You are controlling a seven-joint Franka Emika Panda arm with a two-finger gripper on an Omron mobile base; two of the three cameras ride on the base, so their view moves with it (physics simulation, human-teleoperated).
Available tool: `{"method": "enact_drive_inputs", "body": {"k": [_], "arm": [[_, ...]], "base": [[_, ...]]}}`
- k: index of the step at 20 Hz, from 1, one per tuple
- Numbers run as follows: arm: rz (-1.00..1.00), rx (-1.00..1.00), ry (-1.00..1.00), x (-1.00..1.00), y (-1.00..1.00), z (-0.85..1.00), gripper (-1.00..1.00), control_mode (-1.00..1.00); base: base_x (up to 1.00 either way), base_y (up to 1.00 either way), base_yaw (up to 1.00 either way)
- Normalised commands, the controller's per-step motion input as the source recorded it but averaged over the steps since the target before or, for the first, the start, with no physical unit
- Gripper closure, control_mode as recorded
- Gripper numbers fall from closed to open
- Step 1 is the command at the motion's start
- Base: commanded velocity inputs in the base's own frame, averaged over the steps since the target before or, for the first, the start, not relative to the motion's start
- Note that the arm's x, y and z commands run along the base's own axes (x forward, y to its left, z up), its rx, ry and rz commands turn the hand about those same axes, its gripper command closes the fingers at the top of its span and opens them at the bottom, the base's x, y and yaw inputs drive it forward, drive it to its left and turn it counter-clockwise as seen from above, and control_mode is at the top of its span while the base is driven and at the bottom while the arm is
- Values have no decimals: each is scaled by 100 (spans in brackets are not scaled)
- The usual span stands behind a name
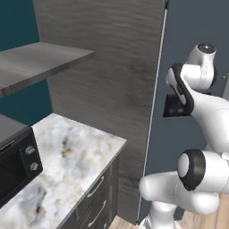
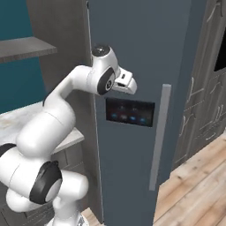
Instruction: Take the peach and lime from the highest rack and move them to the second highest rack where the lime and orange are located, to maximize freezer space. Close the freezer door after rearranging.
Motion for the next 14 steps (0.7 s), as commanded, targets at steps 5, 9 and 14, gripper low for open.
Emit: {"method": "enact_drive_inputs", "body": {"k": [5, 9, 14], "arm": [[27, 11, -31, 70, -10, -2, -100, -100], [34, 13, -32, 12, -4, 1, -100, -100], [29, 1, -41, -6, 46, -7, -100, -100]], "base": [[0, 0, 0], [0, 0, 0], [0, 0, 0]]}}
